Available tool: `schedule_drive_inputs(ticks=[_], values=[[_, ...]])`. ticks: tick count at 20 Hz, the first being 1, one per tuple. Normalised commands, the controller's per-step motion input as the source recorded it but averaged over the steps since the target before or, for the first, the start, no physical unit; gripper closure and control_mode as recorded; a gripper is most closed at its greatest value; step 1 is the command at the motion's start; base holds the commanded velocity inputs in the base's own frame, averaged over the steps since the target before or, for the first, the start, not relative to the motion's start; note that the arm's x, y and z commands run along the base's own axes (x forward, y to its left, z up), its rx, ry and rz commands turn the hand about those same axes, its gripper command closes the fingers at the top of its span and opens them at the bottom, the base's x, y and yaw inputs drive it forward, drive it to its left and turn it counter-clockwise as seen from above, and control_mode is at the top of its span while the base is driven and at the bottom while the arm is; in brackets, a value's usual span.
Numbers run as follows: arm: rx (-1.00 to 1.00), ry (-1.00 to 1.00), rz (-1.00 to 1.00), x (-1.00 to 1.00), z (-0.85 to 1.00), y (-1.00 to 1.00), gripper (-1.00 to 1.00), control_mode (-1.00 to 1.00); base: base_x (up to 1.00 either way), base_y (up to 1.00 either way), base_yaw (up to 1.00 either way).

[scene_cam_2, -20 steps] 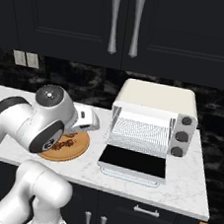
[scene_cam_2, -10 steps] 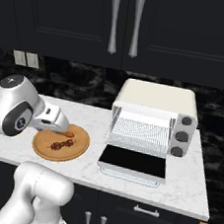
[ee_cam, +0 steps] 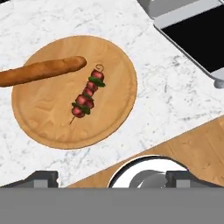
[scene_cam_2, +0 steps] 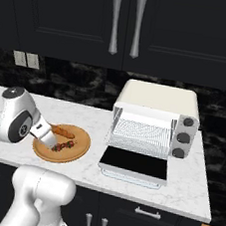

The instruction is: Pick up the kebab skewer and baguette bread, and place them inside the toaster oven. Close the toaster oven door and start by setting the timer.

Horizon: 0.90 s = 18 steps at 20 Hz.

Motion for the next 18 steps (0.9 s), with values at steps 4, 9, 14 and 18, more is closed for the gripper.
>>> schedule_drive_inputs(ticks=[4,9,14,18], values=[[0.16,0.08,-0.15,0.56,-0.31,0.04,-1.00,-1.00,0.00,0.00,0.00],[0.01,0.14,-0.09,0.34,-0.19,0.34,-1.00,-1.00,0.00,0.00,0.00],[0.00,0.16,-0.04,0.23,-0.16,0.19,-1.00,-1.00,0.00,0.00,0.00],[0.00,0.05,-0.01,0.28,-0.10,0.00,-1.00,-1.00,0.00,0.00,0.00]])
